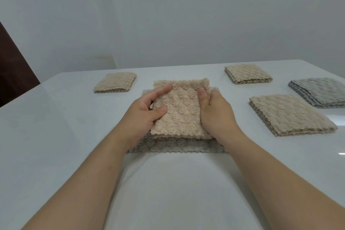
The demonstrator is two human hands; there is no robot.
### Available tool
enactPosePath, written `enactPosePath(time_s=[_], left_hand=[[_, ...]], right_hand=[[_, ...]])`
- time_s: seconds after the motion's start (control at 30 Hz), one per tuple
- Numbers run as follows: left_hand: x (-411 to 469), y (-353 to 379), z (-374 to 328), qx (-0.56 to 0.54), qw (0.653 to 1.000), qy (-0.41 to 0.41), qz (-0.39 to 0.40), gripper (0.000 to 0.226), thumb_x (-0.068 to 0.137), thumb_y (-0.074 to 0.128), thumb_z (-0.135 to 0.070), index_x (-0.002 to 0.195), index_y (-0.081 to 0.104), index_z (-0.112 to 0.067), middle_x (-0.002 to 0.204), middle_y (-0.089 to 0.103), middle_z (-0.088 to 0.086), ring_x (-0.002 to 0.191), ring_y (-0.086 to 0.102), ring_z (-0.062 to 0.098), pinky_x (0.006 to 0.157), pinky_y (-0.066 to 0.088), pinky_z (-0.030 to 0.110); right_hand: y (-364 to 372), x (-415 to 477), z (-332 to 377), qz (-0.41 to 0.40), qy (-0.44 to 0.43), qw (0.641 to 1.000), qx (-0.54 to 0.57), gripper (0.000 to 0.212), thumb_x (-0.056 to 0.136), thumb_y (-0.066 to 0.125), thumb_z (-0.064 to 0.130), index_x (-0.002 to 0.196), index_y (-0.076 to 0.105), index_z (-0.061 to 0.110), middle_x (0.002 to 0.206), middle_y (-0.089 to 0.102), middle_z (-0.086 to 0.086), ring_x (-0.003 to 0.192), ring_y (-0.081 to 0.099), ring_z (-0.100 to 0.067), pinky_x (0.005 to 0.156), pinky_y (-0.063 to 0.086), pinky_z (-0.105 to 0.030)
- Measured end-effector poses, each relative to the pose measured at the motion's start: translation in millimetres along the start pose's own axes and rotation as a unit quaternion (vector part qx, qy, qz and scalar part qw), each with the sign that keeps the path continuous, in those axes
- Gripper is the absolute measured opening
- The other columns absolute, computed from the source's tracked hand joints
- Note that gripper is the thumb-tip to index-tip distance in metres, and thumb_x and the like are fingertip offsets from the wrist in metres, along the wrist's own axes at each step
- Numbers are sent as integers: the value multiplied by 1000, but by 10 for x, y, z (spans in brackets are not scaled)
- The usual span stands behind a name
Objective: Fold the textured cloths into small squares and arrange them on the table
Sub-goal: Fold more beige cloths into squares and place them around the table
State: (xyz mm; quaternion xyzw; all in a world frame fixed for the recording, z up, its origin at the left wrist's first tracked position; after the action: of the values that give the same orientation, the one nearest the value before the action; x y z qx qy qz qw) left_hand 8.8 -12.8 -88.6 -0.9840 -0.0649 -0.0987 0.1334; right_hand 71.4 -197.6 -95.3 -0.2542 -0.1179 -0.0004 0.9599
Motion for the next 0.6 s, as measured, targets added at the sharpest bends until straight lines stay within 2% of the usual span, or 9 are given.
enactPosePath(time_s=[0.07, 0.13, 0.17, 0.23, 0.3, 0.33, 0.43, 0.5, 0.6], left_hand=[[-1, 27, -17, -26, 999, -17, -15, 71, 98, 57, 5, 150, 44, -41, 148, 48, -18, 103, 59, 0, 79, 49, 19], [6, 52, -9, -64, 994, -79, -46, 81, 97, 62, 2, 160, 26, -35, 157, 39, 1, 129, 49, 0, 90, 51, 24], [5, 55, 3, -93, 986, -123, -59, 82, 96, 65, -2, 161, 23, -28, 159, 38, 9, 131, 52, 7, 91, 54, 28], [-3, 70, -7, -177, 962, -199, -53, 61, 95, 67, -13, 151, 42, -7, 138, 62, 17, 98, 72, 14, 68, 59, 26], [-32, 134, -67, -213, 950, -226, -41, 29, 98, 63, -27, 114, 67, -4, 90, 78, 10, 62, 73, 13, 51, 54, 20], [-40, 158, -58, -230, 945, -232, -34, 29, 100, 61, -33, 107, 70, -7, 83, 78, 5, 63, 74, 14, 54, 56, 21], [-2, 190, 23, -257, 935, -237, -56, 38, 101, 56, -42, 118, 71, -12, 107, 79, 7, 98, 76, 24, 87, 59, 39], [21, 170, 97, -160, 956, -212, -122, 40, 102, 54, -48, 113, 72, -13, 104, 79, 7, 98, 75, 28, 94, 57, 47], [15, 163, 84, 148, 967, -108, -176, 52, 105, 38, -54, 97, 63, -10, 94, 70, 7, 92, 65, 26, 85, 50, 38]], right_hand=[[-10, -8, 16, -6, -6, 1000, 6, 40, 107, 34, 50, 85, 44, 17, 78, 55, -1, 70, 53, -16, 56, 32, -31], [-28, -21, 45, -14, -15, 1000, 7, 38, 107, 34, 48, 86, 43, 17, 77, 56, -1, 65, 51, -13, 52, 30, -27], [-36, -31, 57, -17, -21, 1000, 7, 38, 107, 34, 47, 86, 43, 17, 76, 56, -2, 64, 51, -13, 51, 30, -28], [-41, -47, 79, -20, -36, 999, 7, 37, 107, 35, 47, 88, 43, 17, 75, 57, -3, 63, 51, -16, 51, 32, -31], [-39, -59, 101, -21, -47, 999, 6, 37, 107, 35, 47, 91, 45, 15, 75, 58, -4, 63, 52, -18, 52, 34, -33], [-34, -64, 109, -21, -51, 998, 7, 37, 107, 35, 47, 92, 45, 15, 75, 58, -4, 63, 53, -19, 53, 34, -33], [-13, -98, 138, -21, -60, 998, 18, 35, 107, 36, 47, 92, 44, 17, 74, 58, -5, 64, 53, -21, 54, 34, -35], [12, -129, 158, -22, -63, 998, 21, 34, 107, 36, 47, 90, 43, 19, 74, 57, -3, 64, 53, -19, 52, 33, -34], [42, -160, 172, -21, -61, 998, 23, 34, 107, 36, 49, 89, 42, 20, 75, 58, -3, 64, 52, -18, 53, 32, -34]])
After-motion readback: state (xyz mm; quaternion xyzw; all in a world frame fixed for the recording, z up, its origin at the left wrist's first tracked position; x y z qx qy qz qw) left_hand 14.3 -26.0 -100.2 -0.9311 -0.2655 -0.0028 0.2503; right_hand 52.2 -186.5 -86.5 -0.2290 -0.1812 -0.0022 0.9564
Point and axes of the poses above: each hand's wrist, its own x-axis towards the middle knuckle, its own y-axis out of the palm, z = x × y, the point moved 2 cm from there along x, towards the middle knuckle
